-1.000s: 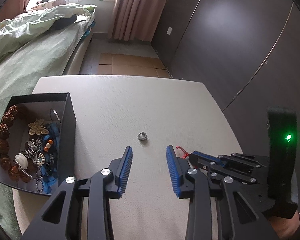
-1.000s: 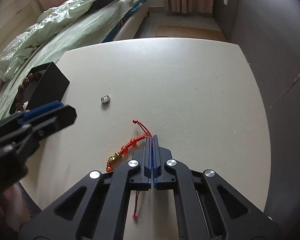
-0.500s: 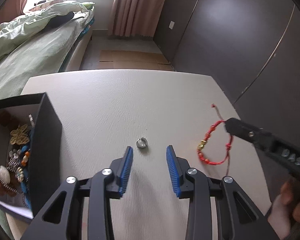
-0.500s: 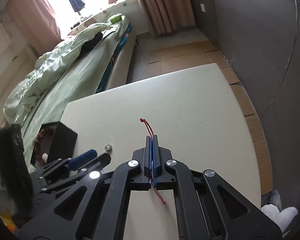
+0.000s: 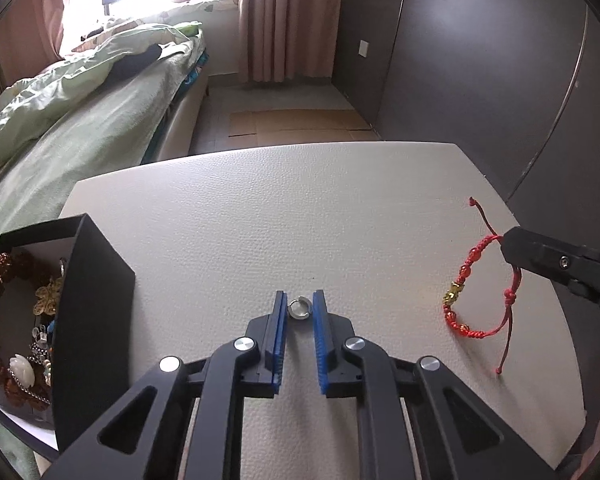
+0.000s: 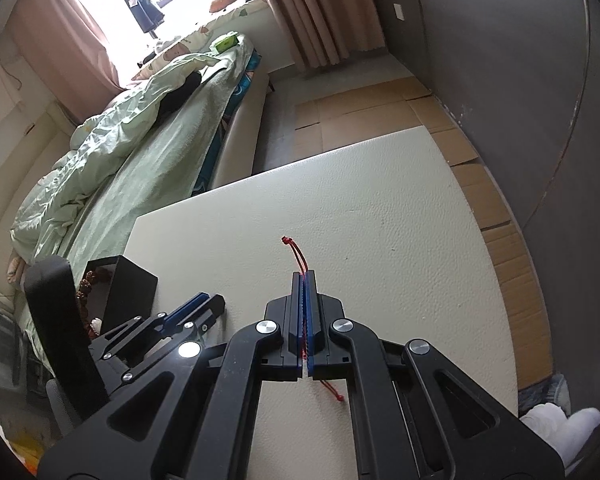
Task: Organize jewelry
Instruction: 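Grasp the red string bracelet with the right gripper while the left grasps the silver ring, then lower the silver ring into the box with the left gripper while the right drops the red bracelet in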
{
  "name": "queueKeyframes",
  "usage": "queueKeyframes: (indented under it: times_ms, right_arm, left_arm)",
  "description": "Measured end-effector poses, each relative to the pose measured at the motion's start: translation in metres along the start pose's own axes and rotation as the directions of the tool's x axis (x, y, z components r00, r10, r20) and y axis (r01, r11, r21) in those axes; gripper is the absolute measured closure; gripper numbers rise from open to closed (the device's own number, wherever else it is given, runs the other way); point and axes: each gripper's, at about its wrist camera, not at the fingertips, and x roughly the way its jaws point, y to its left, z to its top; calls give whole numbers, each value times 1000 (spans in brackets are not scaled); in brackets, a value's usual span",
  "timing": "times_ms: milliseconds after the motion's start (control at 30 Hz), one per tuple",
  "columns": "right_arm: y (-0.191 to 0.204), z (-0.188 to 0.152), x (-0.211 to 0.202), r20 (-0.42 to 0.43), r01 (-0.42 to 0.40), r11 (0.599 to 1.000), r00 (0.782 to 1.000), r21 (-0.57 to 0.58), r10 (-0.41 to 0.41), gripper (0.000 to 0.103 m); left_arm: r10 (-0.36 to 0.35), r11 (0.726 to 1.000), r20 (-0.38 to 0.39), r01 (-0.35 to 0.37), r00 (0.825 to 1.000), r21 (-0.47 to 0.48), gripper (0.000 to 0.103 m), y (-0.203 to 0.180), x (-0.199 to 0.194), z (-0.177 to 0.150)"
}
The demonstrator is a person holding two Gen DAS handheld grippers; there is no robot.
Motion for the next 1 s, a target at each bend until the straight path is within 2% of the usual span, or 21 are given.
queueKeyframes:
  times_ms: [133,433,667,1000]
  right_arm:
    - [4,2,-2,5,-25,1000,1000,4,25,100]
    - [14,9,-14,57,-129,991,990,25,128,100]
    - [29,12,-21,93,-182,983,979,10,181,100]
    - [65,12,-24,130,-240,970,961,-40,243,100]
  left_arm:
    - [-30,1000,-13,30,999,-6,93,4,-5,1]
    - [-59,998,61,61,996,-34,93,24,-62,17]
    - [-33,998,122,39,992,-44,92,47,-109,28]
    - [18,992,149,1,989,-130,92,103,-142,25]
